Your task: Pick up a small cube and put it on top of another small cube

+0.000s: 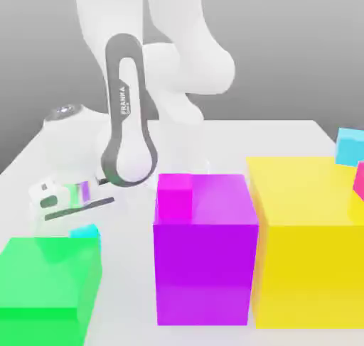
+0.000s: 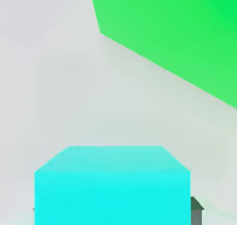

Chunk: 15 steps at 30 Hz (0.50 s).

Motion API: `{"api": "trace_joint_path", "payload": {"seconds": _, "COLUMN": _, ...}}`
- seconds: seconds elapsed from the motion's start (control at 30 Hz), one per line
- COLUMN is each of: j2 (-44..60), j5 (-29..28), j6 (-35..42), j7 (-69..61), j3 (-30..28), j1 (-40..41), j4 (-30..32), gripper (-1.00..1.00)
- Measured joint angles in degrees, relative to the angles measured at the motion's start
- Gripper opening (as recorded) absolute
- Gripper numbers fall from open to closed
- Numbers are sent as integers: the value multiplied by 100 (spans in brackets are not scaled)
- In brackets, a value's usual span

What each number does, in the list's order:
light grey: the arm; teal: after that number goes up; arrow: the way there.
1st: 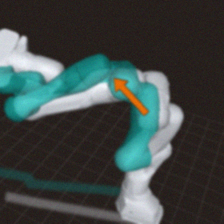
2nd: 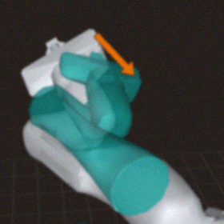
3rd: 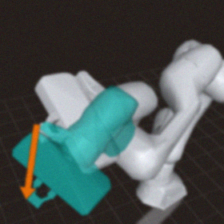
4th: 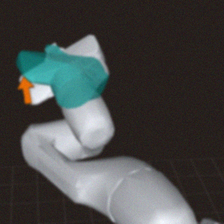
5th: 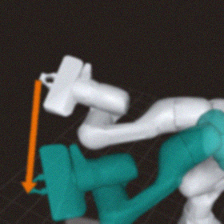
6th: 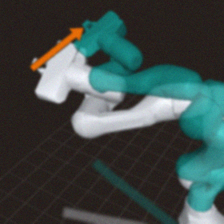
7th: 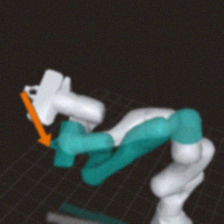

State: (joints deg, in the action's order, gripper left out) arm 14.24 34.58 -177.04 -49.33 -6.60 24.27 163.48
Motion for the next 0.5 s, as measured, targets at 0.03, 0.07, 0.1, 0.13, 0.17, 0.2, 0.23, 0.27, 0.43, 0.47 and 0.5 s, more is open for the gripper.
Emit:
{"api": "trace_joint_path", "payload": {"seconds": 0.03, "j2": 28, "j5": 44, "j6": -23, "j7": -31, "j3": 57, "j1": 45, "j4": -6, "gripper": -100}}
{"api": "trace_joint_path", "payload": {"seconds": 0.07, "j2": -9, "j5": -6, "j6": 4, "j7": 5, "j3": -21, "j1": -20, "j4": 0, "gripper": -100}}
{"api": "trace_joint_path", "payload": {"seconds": 0.1, "j2": -80, "j5": -128, "j6": 59, "j7": 93, "j3": -176, "j1": -143, "j4": 14, "gripper": -100}}
{"api": "trace_joint_path", "payload": {"seconds": 0.13, "j2": -167, "j5": -287, "j6": 127, "j7": 209, "j3": -373, "j1": -299, "j4": 33, "gripper": -100}}
{"api": "trace_joint_path", "payload": {"seconds": 0.17, "j2": -266, "j5": -500, "j6": 195, "j7": 363, "j3": -564, "j1": -435, "j4": 58, "gripper": -100}}
{"api": "trace_joint_path", "payload": {"seconds": 0.2, "j2": -369, "j5": -724, "j6": 270, "j7": 528, "j3": -791, "j1": -603, "j4": 84, "gripper": -100}}
{"api": "trace_joint_path", "payload": {"seconds": 0.23, "j2": -474, "j5": -959, "j6": 342, "j7": 702, "j3": -1022, "j1": -775, "j4": 112, "gripper": -100}}
{"api": "trace_joint_path", "payload": {"seconds": 0.27, "j2": -583, "j5": -1236, "j6": 416, "j7": 904, "j3": -1234, "j1": -915, "j4": 141, "gripper": -100}}
{"api": "trace_joint_path", "payload": {"seconds": 0.43, "j2": -1152, "j5": -2786, "j6": 780, "j7": 2026, "j3": -1952, "j1": -1195, "j4": 290, "gripper": -100}}
{"api": "trace_joint_path", "payload": {"seconds": 0.47, "j2": -1265, "j5": -3066, "j6": 856, "j7": 2228, "j3": -1989, "j1": -1157, "j4": 317, "gripper": -100}}
{"api": "trace_joint_path", "payload": {"seconds": 0.5, "j2": -1374, "j5": -3315, "j6": 932, "j7": 2410, "j3": -2004, "j1": -1093, "j4": 343, "gripper": -100}}
